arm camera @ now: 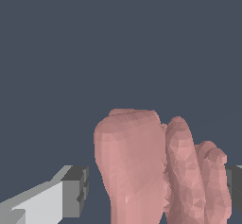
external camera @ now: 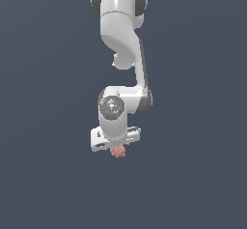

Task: Pick up the object and move it to a goal position.

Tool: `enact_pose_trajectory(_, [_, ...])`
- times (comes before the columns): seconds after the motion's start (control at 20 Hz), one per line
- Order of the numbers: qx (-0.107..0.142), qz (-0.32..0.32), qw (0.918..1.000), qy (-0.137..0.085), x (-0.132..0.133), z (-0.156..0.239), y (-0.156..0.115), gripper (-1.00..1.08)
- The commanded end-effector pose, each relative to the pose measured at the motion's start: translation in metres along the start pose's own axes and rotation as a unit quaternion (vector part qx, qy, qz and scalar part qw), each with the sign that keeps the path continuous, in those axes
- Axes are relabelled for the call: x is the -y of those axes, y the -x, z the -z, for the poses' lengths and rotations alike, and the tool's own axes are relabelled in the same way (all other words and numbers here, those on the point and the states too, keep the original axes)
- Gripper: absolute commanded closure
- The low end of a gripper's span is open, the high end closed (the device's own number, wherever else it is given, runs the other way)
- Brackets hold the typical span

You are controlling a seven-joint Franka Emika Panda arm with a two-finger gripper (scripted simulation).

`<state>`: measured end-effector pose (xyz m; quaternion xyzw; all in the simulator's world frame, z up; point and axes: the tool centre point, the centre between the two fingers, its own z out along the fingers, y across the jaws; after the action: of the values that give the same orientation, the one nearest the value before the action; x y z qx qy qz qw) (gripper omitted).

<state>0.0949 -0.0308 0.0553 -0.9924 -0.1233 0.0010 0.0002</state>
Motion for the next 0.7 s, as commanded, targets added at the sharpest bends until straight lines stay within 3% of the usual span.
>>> enact_pose_trajectory(0.0, [-0.001, 0.0, 1.0, 0.0, -0.0004, -0.0008, -0.0013, -0.92])
enact_pose_trajectory(0.1, [-0.001, 0.0, 1.0, 0.0, -0.0005, 0.0003, -0.0017, -0.92])
enact_pose_trajectory(0.15, [-0.001, 0.0, 1.0, 0.0, -0.0005, 0.0003, -0.0017, 1.08])
enact_pose_trajectory(0.65, [-0.001, 0.0, 1.0, 0.0, -0.0005, 0.0004, -0.0016, 1.08])
